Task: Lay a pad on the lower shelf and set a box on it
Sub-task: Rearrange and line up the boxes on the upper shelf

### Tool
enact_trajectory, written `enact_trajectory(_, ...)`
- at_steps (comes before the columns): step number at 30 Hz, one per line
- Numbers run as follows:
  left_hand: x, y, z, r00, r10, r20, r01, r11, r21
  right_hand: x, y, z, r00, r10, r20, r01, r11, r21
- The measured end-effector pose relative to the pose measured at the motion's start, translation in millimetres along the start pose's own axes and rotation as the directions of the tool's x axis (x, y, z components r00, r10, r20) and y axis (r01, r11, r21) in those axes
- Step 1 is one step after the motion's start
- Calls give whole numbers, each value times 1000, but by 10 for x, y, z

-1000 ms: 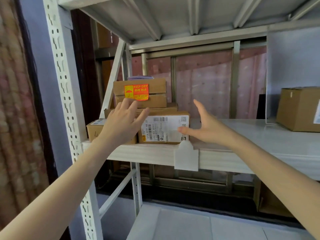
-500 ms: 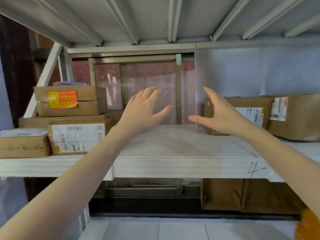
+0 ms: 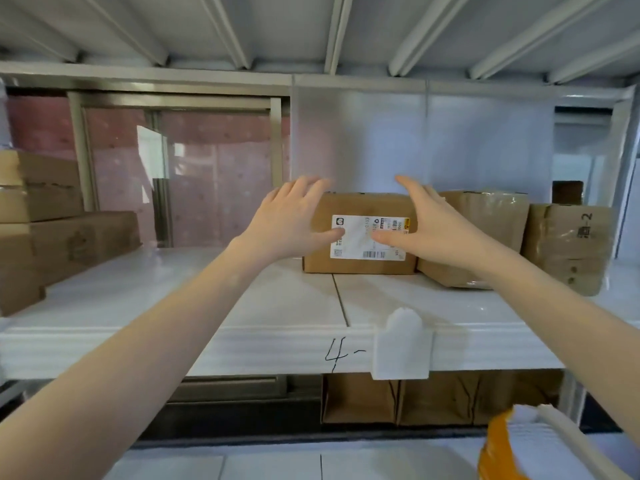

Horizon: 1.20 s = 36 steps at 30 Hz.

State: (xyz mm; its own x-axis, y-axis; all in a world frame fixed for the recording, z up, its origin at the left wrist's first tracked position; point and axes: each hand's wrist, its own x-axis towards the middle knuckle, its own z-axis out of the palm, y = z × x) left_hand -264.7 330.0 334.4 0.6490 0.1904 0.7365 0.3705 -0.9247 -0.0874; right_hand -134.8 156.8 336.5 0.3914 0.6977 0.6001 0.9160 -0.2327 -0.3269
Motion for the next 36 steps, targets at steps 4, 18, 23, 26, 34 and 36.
enact_trajectory(4, 166, -28, 194, 988, -98, 120, 98, 995, 10, 178, 162, 64, 997, 44, 65, -42, 999, -29)
enact_trajectory(18, 239, -164, 159, 922, -366, 125, 385, 843, -375, 478, 333, 232, 994, 104, 47, -108, 989, 97)
enact_trajectory(23, -33, -192, -193, 903, -364, 230, 427, 824, -371, 478, 164, 260, 991, 79, 103, -98, 977, 189)
enact_trajectory(26, -92, -275, -280, 912, -383, 144, 409, 861, -302, 522, -41, 391, 985, 5, 170, -38, 980, 193)
enact_trajectory(34, -71, -372, -205, 839, -437, 324, 541, 733, -412, 583, -362, 459, 973, -45, 227, -6, 976, 219)
enact_trajectory(36, -127, -416, -247, 875, -443, 194, 483, 781, -397, 577, -476, 457, 968, -82, 238, 26, 972, 233)
